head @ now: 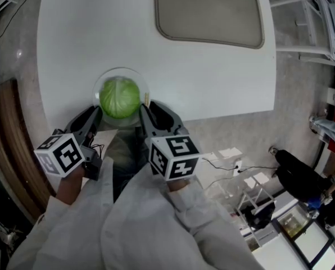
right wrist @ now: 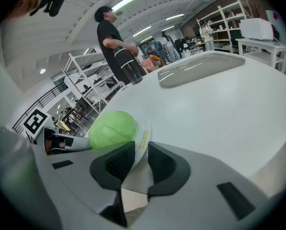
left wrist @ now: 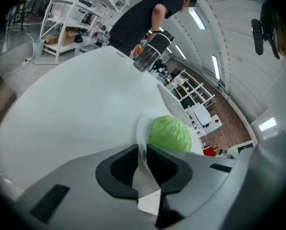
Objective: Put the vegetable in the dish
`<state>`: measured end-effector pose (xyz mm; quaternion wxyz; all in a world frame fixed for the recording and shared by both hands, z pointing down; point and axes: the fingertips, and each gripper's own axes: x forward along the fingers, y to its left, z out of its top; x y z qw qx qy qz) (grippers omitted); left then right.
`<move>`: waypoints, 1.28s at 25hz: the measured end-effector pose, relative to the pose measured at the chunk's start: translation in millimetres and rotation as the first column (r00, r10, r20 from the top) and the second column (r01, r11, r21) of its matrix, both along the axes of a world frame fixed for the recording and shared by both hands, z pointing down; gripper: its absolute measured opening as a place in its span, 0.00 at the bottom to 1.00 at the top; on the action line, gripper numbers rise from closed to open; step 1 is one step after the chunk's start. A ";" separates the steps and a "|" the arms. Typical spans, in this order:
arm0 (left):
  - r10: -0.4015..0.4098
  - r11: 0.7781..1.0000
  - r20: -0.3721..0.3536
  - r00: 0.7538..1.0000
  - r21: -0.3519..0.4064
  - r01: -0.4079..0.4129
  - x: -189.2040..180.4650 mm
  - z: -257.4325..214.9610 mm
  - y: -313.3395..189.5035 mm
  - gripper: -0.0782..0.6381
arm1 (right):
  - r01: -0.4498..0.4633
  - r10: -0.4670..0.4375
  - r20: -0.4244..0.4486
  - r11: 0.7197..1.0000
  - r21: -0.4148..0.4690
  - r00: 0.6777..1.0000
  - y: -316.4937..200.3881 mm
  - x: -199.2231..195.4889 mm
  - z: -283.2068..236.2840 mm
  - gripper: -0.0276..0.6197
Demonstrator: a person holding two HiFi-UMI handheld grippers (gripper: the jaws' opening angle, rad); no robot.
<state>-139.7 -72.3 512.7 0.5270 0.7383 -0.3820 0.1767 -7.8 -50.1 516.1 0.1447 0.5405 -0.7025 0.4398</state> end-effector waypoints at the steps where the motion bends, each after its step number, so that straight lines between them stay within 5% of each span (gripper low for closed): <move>1: 0.000 1.000 0.000 1.000 0.003 0.000 -0.2 0.3 -0.2 0.19 | -0.001 0.001 0.001 1.000 0.001 1.000 0.0 0.2 -0.1 0.19; 32: 0.046 0.997 0.023 0.999 0.053 -0.047 1.3 0.6 -2.2 0.19 | -0.071 0.072 0.048 0.997 -0.029 0.996 1.6 2.6 5.5 0.15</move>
